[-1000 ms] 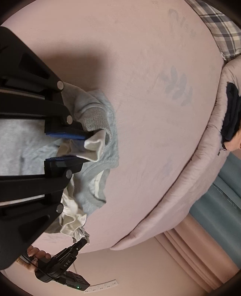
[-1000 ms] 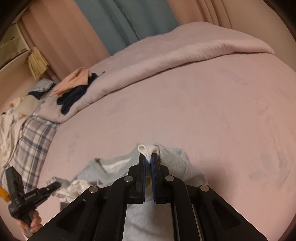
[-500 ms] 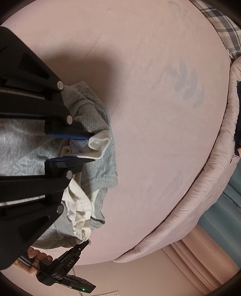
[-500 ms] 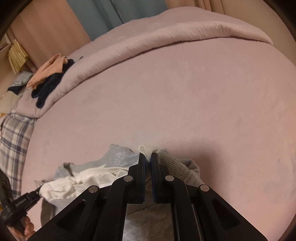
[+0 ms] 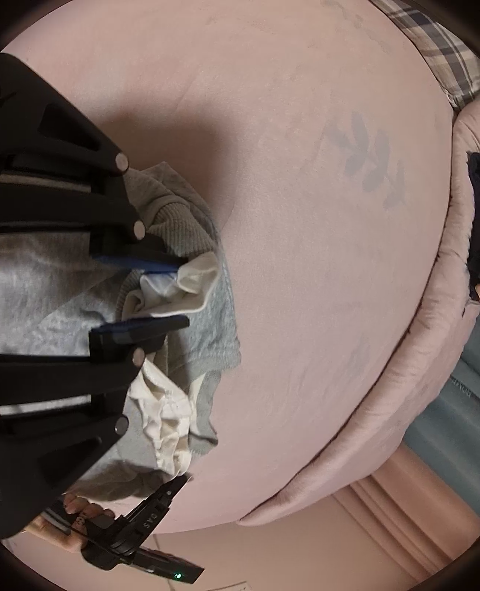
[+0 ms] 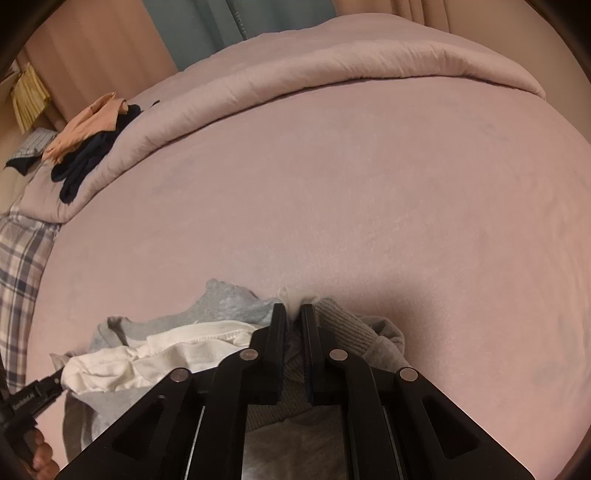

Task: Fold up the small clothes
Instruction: 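Grasp the folded edge with the white cuff using both tools, then open both tools and pull them back from the folded sweatshirt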

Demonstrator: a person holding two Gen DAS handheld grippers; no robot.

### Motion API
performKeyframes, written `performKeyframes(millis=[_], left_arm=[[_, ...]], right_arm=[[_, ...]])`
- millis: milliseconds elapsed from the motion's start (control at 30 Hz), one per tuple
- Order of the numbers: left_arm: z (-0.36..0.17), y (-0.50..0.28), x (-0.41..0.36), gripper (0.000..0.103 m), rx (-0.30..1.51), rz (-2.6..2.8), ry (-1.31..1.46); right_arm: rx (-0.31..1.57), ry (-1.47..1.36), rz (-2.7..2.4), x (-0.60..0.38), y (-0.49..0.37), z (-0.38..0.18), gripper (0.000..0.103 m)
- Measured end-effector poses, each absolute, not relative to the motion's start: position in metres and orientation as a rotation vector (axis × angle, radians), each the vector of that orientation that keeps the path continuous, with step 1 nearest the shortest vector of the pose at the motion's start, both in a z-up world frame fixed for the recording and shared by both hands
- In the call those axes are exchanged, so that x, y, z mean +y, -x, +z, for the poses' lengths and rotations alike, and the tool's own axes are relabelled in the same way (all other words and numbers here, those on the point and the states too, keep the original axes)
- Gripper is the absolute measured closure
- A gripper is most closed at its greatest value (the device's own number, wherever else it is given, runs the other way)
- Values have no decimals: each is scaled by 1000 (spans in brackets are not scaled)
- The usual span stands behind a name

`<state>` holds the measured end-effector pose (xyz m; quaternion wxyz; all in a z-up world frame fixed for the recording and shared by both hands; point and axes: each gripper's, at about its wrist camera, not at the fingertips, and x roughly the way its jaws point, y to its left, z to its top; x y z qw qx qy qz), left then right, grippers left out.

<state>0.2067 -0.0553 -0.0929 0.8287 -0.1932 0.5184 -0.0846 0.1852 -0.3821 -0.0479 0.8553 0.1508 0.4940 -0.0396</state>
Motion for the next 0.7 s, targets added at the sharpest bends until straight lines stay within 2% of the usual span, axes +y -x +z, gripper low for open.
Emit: performKeyframes(millis=[67,100,133,167,200,233,300,400,467,533,567,667,700], left_arm=[[-82,-199,-54,56,1075,-198,412],[-75,-194,-54,41,1050,-192,400],[-68,-189,-54,32,1026,-179,384],[-59,-183,-54,30,997,-170,366],[-53,-179,-54,26,981,-165,352],[-47,-174,-55,21,967,-161,339],[-35,-165,-54,17,943,-164,321],[-21,-148,-51,11,920,-166,319],[-13,-139,-50,7,905,-173,325],[-4,-127,-50,2,882,-182,334],[-1,-122,-48,0,873,-187,345],[7,-104,-48,1,857,-213,373],[8,-100,-50,1,859,-218,372]], right_arm=[[1035,-319,-85,-382,-183,-44,96],[1032,-312,-87,-381,-181,-39,96],[1028,-306,-88,-380,-179,-37,96],[1023,-299,-88,-379,-177,-33,95],[1017,-292,-91,-378,-174,-28,89],[1013,-285,-96,-378,-172,-25,76],[989,-277,-112,-379,-164,-15,58],[937,-264,-119,-381,-151,4,54],[922,-253,-124,-382,-145,14,48],[898,-245,-127,-382,-137,24,37],[878,-248,-123,-383,-129,32,36],[851,-254,-113,-382,-114,45,32],[842,-259,-109,-381,-109,48,28]])
